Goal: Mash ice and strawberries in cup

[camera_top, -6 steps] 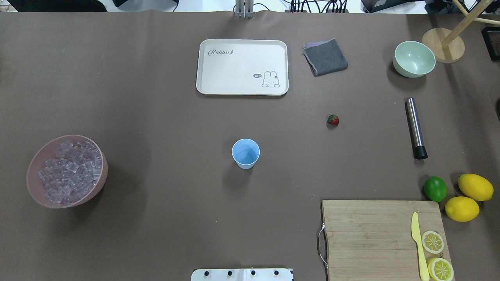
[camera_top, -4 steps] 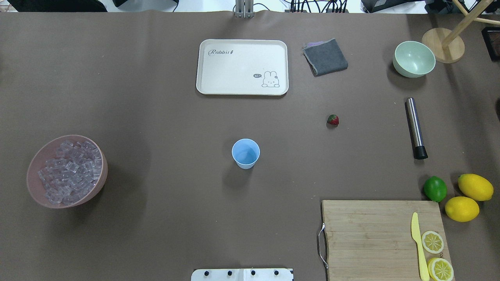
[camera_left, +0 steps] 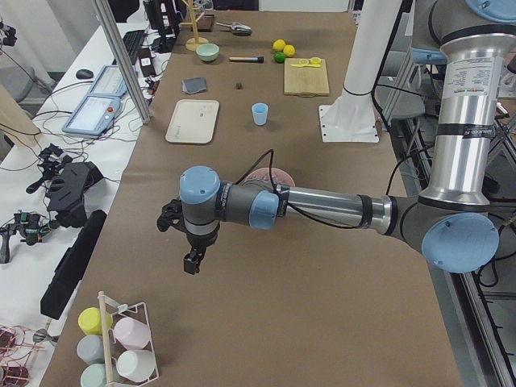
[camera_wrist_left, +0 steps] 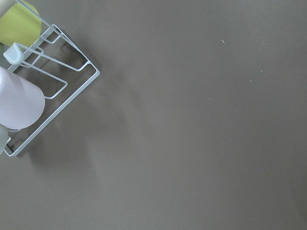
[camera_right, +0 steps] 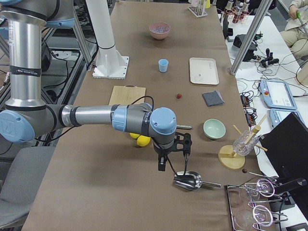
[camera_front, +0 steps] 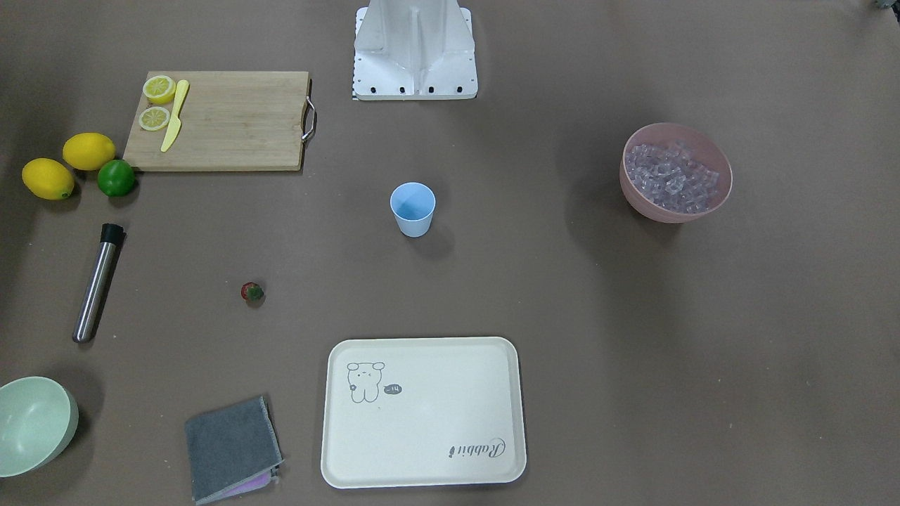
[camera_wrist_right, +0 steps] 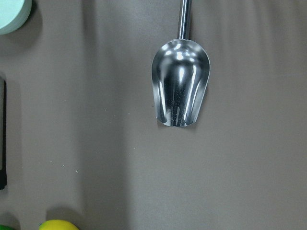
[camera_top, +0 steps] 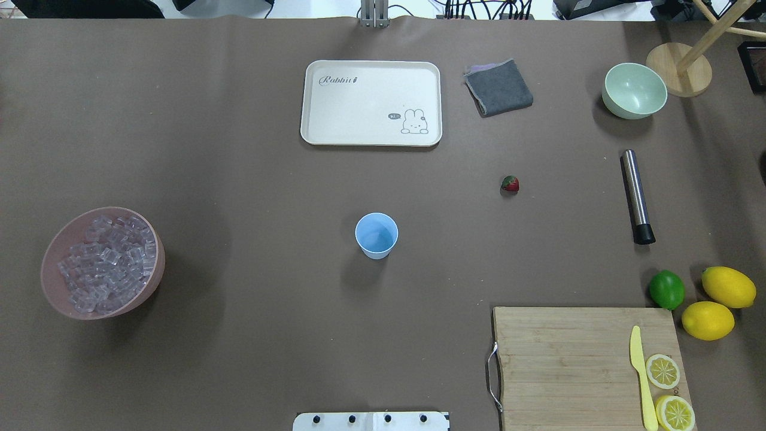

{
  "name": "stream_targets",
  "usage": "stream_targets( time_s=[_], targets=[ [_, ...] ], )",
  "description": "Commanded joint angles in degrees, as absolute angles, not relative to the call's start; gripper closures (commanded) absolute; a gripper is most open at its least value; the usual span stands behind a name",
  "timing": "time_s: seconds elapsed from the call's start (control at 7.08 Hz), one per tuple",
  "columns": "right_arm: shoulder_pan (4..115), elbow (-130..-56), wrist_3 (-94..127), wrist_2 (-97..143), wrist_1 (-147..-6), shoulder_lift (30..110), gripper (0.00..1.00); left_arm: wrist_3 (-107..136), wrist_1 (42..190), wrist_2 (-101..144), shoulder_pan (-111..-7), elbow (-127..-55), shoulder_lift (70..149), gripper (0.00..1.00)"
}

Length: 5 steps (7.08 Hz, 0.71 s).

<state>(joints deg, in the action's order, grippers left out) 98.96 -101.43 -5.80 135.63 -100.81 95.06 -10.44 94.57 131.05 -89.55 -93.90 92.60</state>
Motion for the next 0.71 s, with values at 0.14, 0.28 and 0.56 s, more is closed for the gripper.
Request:
stream_targets(
  time_s=[0.14, 0.28, 0.56],
  targets=[
    [98.96, -101.86, -5.80, 136.49, -100.99, 95.09, 0.00, -10.37, 94.57, 131.04, -89.56, -93.95, 92.46, 0.02],
    [98.96, -101.69, -5.80, 136.84, -100.90, 95.36, 0.00, -10.37, 94.57, 131.04, -89.56, -93.96, 92.55, 0.02],
    [98.96, -101.86, -5.80, 136.84, -100.81, 94.75, 0.00, -10.11, 94.57, 131.13, -89.47, -94.04, 92.64, 0.02]
  ],
)
